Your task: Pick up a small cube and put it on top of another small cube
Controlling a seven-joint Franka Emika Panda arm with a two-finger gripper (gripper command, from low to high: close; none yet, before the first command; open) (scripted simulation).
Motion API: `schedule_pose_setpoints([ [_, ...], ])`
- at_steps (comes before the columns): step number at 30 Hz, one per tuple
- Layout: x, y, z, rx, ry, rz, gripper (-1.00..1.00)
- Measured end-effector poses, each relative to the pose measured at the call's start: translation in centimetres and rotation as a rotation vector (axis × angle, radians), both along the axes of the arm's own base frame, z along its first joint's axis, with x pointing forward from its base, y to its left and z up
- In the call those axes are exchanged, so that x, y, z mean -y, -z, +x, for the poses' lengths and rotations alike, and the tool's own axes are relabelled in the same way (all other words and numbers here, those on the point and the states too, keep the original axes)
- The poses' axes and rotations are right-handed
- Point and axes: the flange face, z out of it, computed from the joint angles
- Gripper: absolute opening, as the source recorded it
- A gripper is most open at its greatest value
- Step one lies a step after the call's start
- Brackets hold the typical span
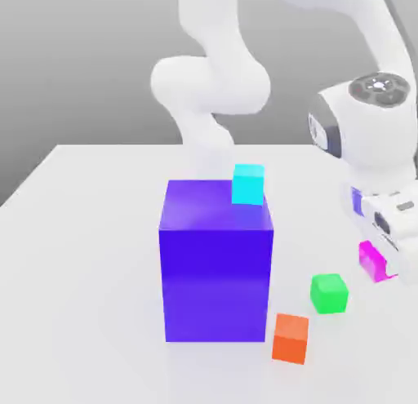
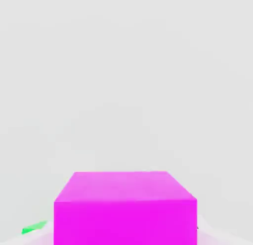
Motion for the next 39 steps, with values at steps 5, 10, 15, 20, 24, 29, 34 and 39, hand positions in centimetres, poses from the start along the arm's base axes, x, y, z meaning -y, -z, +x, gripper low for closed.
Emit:
schedule_pose_setpoints([
  [5, -3.2, -1.6, -3.3, 0.083, -0.361, 0.04, -1.0],
  [10, -2.7, -1.8, -4.7, 0.165, -0.669, 0.033, -1.0],
  [15, -0.4, -1.2, -5.1, 0.231, -0.953, -0.008, -1.0],
  [20, 1.9, -0.6, -5.5, 0.278, -1.237, -0.058, -1.0],
  [24, 4.7, 0.2, -4.9, 0.278, -1.339, -0.099, -1.0],
  [29, 4.5, 0.1, -4.5, 0.293, -1.352, -0.095, -1.0],
  [34, 4.1, 1.0, -4.3, 0.302, -1.356, -0.093, -1.0],
  [39, 4.1, 3.0, -4.3, 0.298, -1.357, -0.096, -1.0],
])
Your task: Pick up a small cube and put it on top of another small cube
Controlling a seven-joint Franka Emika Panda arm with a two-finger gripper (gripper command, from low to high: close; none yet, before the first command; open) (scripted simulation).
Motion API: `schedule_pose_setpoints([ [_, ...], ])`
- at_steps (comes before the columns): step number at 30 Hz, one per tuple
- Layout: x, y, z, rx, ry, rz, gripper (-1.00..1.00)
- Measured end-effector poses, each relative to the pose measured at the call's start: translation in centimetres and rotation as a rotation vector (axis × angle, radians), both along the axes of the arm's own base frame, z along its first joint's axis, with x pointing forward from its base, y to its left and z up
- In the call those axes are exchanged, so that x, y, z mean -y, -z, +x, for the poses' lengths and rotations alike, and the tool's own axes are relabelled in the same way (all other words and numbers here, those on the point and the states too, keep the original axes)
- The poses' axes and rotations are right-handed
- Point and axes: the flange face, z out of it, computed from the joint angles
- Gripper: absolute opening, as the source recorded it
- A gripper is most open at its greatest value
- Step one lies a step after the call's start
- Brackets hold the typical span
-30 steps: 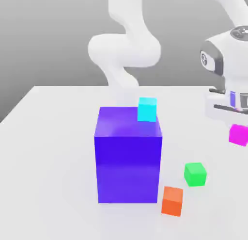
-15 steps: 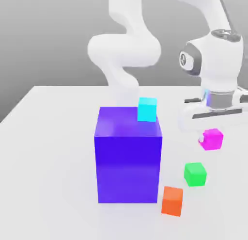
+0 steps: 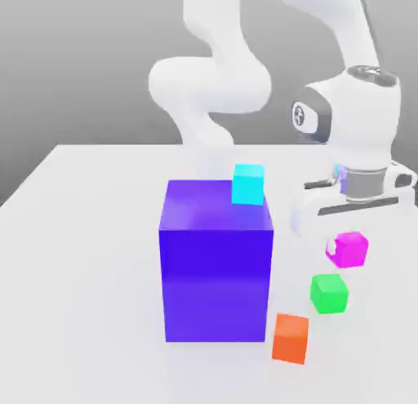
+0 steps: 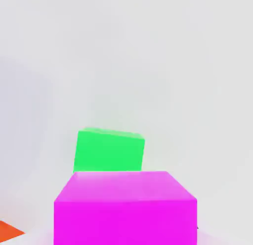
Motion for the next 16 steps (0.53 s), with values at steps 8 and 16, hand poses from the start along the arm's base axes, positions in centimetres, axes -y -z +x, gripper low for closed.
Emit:
schedule_pose_setpoints([
  [8, 1.0, 4.0, -0.4, -0.012, 0.014, -0.019, 1.0],
  [16, 0.6, 3.1, -0.3, -0.007, 0.007, -0.013, 1.0],
])
